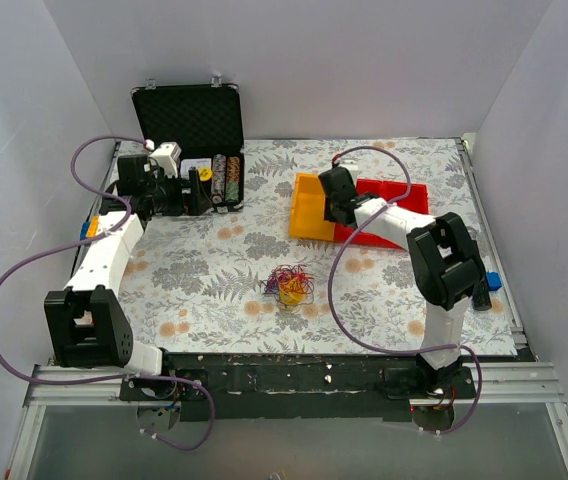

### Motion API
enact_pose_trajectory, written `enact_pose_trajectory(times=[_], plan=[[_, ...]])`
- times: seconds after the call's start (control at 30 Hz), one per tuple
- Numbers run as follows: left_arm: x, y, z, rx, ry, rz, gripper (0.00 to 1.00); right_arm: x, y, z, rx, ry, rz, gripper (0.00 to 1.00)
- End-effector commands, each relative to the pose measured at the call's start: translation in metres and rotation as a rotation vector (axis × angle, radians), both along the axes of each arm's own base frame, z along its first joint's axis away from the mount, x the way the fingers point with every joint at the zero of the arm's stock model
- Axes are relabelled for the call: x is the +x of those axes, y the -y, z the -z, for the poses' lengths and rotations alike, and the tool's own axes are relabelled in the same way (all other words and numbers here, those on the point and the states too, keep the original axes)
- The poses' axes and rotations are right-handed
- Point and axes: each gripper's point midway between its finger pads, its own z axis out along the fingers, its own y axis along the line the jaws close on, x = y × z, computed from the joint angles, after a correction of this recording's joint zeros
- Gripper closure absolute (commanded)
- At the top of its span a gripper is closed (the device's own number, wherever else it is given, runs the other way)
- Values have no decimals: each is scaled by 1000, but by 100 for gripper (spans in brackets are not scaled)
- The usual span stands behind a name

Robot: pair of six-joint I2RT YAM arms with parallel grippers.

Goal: Untangle the cables

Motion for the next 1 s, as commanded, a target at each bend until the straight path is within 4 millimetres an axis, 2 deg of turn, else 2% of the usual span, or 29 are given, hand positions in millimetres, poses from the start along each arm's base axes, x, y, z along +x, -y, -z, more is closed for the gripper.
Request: enact_pose_trajectory(times=[0.0, 0.17, 0.27, 0.37, 0.4, 0.53, 0.57, 0.67, 0.73, 0.8, 0.87, 0.93, 0.97], plan=[[-19, -4, -11, 33, 25, 13, 2, -37, -29, 7, -9, -29, -62, 74], [-35, -10, -7, 89, 13, 22, 2, -62, -68, 10, -19, -45, -103, 75], [-45, -12, -3, 125, 0, 57, 2, -67, -84, 10, 0, -45, -94, 75], [-46, -11, -3, 144, 2, 89, 2, -66, -97, 8, 33, -44, -76, 73], [-45, -9, -4, 138, 2, 102, 2, -67, -101, 7, 41, -44, -75, 71], [-41, 5, -6, 80, -10, 155, 2, -63, -114, -11, 68, -11, -83, 47], [-44, 20, -3, 69, -18, 200, 2, -63, -114, -18, 72, 0, -81, 43], [-57, 48, 5, 66, -46, 282, 2, -70, -105, -42, 98, 38, -81, 32], [-72, 72, 13, 79, -63, 355, 2, -81, -94, -60, 119, 73, -92, 31], [-90, 95, 21, 87, -76, 426, 2, -101, -85, -75, 181, 99, -130, 30], [-102, 110, 29, 89, -88, 476, 2, -128, -79, -100, 275, 164, -208, 30], [-111, 119, 36, 86, -108, 506, 2, -156, -83, -99, 373, 187, -343, 32], [-114, 122, 39, 79, -119, 518, 2, -170, -85, -92, 406, 175, -406, 33]])
